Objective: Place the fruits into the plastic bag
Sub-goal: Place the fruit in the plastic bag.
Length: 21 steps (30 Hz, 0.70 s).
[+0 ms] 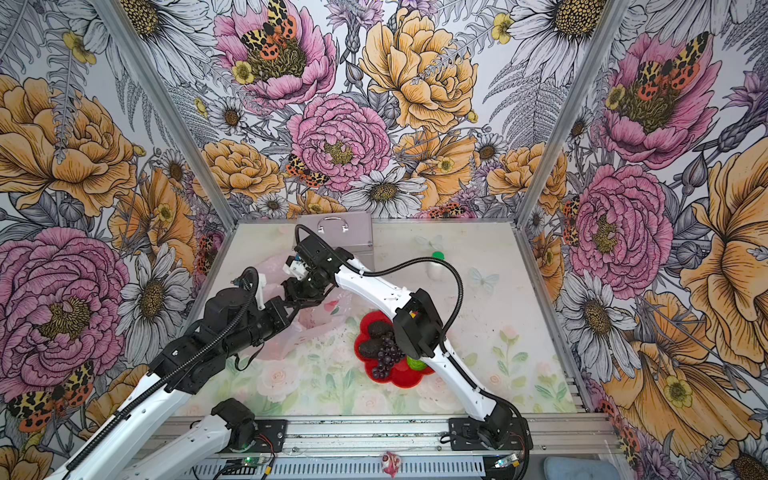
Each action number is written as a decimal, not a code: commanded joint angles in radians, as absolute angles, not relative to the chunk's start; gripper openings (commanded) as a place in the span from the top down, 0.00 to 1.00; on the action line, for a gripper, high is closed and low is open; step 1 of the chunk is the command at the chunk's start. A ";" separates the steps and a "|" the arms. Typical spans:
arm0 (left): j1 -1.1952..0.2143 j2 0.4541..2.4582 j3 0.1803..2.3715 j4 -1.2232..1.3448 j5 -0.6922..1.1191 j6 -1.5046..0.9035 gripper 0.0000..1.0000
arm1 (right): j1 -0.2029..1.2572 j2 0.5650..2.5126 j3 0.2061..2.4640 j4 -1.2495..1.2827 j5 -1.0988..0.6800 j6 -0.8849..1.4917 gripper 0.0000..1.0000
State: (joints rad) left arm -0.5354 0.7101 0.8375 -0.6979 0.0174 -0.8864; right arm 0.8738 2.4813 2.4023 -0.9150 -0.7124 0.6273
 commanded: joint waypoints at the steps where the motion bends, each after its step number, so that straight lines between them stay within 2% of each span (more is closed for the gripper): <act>1: -0.513 0.686 0.837 -0.675 0.047 -0.876 1.00 | 0.876 2.352 2.345 -0.900 -0.655 0.601 0.34; 11: -0.449 0.690 0.814 -0.676 0.129 -0.858 1.00 | 0.858 2.075 2.057 -0.902 -0.478 0.602 0.34; 17: -0.433 0.717 0.793 -0.673 0.150 -0.846 1.00 | 0.798 1.806 1.751 -0.903 -0.323 0.645 0.34; 21: -0.430 0.750 0.792 -0.655 0.164 -0.833 1.00 | 0.695 1.585 1.494 -0.952 -0.223 0.668 0.34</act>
State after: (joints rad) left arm -0.4397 0.7414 0.8036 -0.6960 0.1310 -0.8627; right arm 0.7376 1.6955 1.5990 -0.9073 -0.3450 0.6422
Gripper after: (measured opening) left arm 0.050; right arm 0.661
